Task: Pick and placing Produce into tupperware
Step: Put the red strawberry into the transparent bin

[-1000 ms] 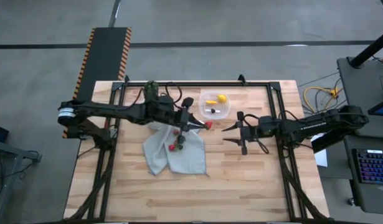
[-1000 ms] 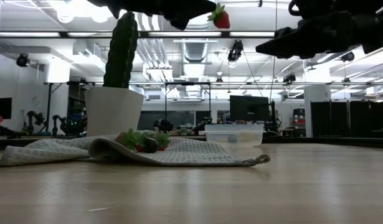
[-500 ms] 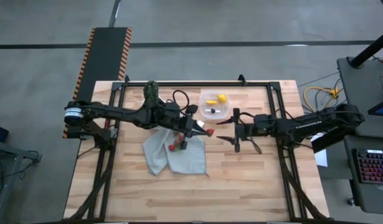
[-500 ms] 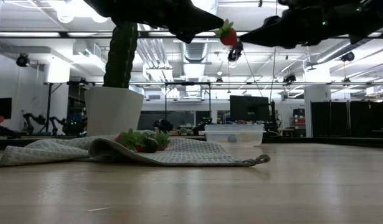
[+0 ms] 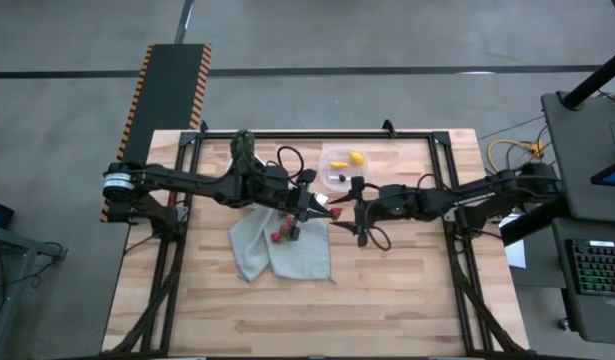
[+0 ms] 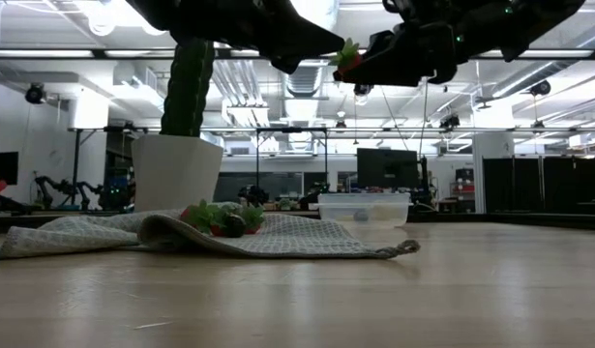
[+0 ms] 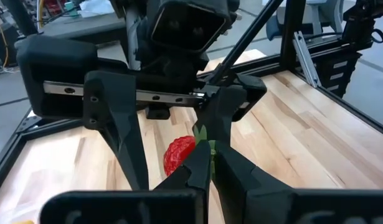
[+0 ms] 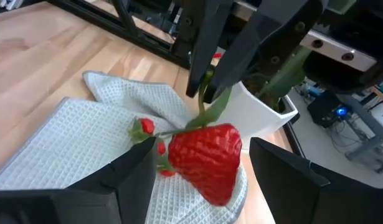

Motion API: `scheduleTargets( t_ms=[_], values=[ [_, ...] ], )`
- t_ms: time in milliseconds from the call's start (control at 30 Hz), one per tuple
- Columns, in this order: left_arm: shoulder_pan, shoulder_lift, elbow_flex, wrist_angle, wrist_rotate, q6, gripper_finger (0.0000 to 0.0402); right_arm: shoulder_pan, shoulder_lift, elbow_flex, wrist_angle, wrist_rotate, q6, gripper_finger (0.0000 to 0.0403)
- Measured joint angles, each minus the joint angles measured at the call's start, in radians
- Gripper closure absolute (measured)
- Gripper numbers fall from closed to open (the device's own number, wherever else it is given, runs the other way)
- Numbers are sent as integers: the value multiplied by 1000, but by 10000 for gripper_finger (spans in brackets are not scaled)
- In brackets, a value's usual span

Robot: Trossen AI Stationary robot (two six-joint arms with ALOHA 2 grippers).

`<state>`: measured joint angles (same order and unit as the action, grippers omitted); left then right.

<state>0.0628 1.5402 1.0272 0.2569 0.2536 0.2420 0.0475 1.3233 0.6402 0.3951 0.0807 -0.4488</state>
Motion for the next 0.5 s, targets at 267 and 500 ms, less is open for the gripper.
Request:
scheduleTargets(
  t_ms=[267,500],
  values=[
    [0,0,0,5,-6,0,401,-2,-8,25,-55,0,17,166],
    [0,0,-1,5,-21,0,401,-2,-31,20,-55,0,30,180]
  ],
)
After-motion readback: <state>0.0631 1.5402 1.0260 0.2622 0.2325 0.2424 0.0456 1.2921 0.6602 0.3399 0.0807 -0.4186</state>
